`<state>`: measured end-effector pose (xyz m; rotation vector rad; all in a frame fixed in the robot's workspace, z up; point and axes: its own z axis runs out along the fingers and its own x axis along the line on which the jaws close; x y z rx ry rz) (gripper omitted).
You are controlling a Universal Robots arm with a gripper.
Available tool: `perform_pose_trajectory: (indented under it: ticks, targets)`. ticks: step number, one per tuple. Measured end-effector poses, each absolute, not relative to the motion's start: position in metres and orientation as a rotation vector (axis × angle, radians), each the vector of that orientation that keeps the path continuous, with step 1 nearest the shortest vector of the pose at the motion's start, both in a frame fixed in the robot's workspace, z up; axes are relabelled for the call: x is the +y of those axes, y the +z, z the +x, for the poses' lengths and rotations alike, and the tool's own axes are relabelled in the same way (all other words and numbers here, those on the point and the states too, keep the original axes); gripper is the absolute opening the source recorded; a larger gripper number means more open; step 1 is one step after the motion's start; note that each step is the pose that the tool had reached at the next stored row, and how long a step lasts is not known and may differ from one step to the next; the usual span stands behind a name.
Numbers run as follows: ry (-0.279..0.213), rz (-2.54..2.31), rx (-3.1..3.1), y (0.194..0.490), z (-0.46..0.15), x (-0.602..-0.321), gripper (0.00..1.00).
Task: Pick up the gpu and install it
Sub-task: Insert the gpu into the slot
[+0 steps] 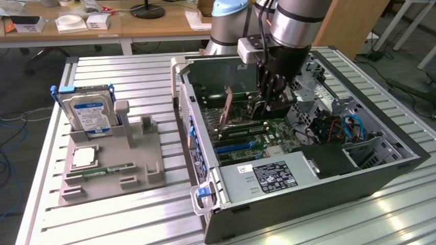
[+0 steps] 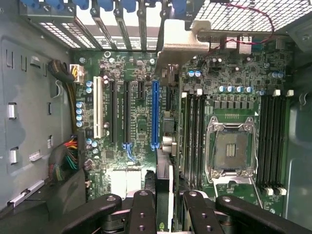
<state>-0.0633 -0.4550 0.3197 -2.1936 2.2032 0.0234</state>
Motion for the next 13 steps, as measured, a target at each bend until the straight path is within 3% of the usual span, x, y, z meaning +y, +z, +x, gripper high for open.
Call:
perform_pose_trajectory:
  ticks: [13]
  targets:
    - [0.019,-2.201,2.192,0.306,-0.082,-0.456,0.27]
